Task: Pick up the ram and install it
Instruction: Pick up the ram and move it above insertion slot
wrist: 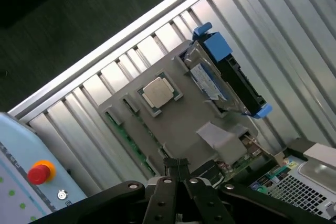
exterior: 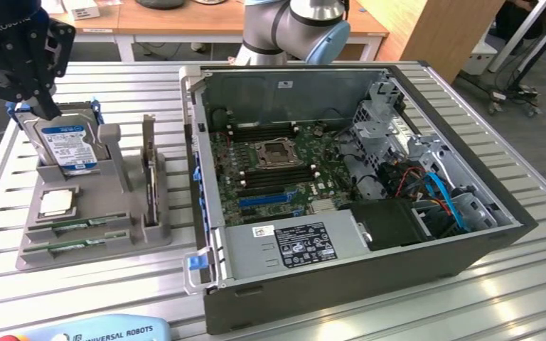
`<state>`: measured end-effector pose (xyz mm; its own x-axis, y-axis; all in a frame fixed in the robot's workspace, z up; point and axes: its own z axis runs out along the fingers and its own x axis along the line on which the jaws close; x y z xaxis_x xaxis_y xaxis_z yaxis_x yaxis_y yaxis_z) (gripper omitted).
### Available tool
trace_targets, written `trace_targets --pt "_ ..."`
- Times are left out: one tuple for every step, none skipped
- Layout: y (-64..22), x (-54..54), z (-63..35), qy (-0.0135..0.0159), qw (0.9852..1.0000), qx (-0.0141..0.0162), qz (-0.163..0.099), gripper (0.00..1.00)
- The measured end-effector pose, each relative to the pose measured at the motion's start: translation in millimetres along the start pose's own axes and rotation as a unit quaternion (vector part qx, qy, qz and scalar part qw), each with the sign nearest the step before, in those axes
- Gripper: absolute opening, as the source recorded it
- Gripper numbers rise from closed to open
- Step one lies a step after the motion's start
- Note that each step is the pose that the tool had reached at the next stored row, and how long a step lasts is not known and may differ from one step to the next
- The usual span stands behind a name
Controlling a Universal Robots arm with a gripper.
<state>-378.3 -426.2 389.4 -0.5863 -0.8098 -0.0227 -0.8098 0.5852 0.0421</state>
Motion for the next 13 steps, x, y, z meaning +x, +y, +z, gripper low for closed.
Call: trace_targets --pt "0.0 0.0 0.0 0.0004 1.0000 -0.0002 -0.009 0.10" --pt "0.0 0.0 0.1 0.0007 0.9998 -0.0004 -0.018 0.10" --pt "0.0 0.0 0.2 0.0011 0.9996 -0.0006 -0.027 0.10" --pt "0.0 0.0 0.2 0.0015 0.9993 -0.0008 -0.036 0.10" --pt "0.0 0.0 0.3 0.0019 0.9990 -0.0010 -0.045 0.10" --pt "0.0 0.0 0.4 0.0023 0.9985 -0.0013 -0.055 0.10" --pt "0.0 0.0 0.5 0.0027 0.9980 -0.0015 -0.064 0.10" --pt "0.0 0.0 0.5 0.0031 0.9974 -0.0017 -0.073 0.10" --pt "0.0 0.0 0.6 0.0034 0.9967 -0.0018 -0.082 0.10" --pt "0.0 0.0 0.7 0.0038 0.9959 -0.0021 -0.091 0.10" --pt "0.0 0.0 0.7 0.0042 0.9950 -0.0023 -0.099 0.10" --pt "0.0 0.0 0.8 0.0046 0.9941 -0.0025 -0.108 0.10" --pt "0.0 0.0 0.9 0.0050 0.9930 -0.0027 -0.118 0.10"
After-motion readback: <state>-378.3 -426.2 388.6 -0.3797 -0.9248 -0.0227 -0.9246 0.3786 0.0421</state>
